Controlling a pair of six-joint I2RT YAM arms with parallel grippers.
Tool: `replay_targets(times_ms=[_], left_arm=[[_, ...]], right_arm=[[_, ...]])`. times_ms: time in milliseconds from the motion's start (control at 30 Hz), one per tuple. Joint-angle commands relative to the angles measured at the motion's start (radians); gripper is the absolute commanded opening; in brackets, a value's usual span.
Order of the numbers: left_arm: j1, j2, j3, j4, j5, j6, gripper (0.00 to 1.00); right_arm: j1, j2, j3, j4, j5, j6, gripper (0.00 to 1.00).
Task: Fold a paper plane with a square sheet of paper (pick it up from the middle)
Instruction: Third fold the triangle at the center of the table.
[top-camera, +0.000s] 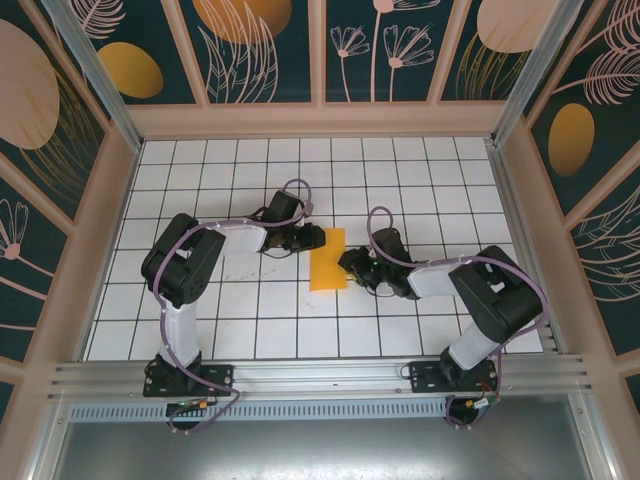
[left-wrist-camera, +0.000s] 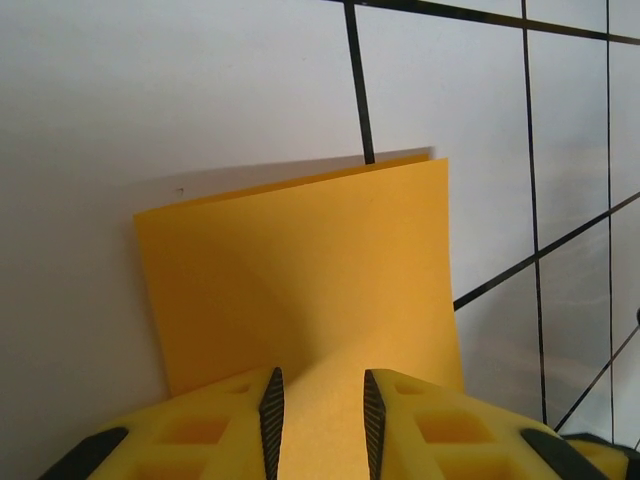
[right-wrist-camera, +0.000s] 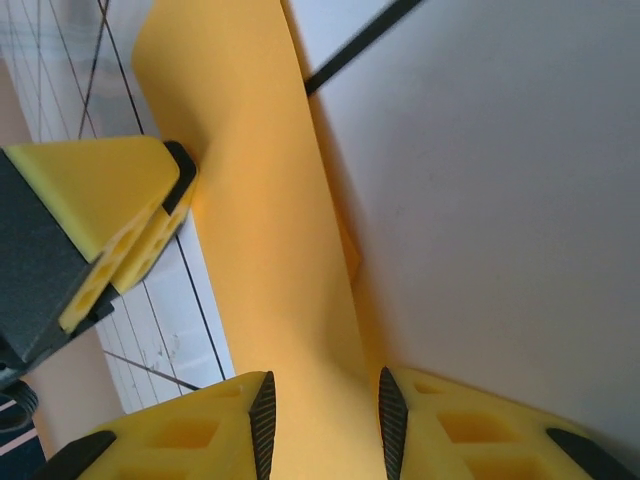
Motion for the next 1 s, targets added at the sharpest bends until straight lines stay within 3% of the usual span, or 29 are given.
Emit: replay_targets(times_ms=[0,167,367,733,967], left_arm=[[0.005,-0.032,-0.003,0.02,0.029,0.031,0.32],[0.004,-0.088,-0.007,0.031,0.034,0.03,0.34],[0.004,-0.222,-0.078,0.058,-0.035,0.028,0.38],[-0.019,-0.46,-0.333,0.196,-0.004,0.065,0.41],[-0.173,-0.609,-0.453,0.178,-0.217,0.18,0.47]], right_arm=[[-0.022,0.034,0.022,0.049,-0.037,-0.031,0.34],[-0.035,0.068,0.037,0.084,-0.083,-0.061,0.28],[-0.038,0.088,0.026,0.112,-0.085,-0.052,0.21],[-0.035,0.065,0.029,0.102,-0.086,-0.032,0.12],[-0.036,0.066,0.052,0.071,-0.107,-0.016,0.09]])
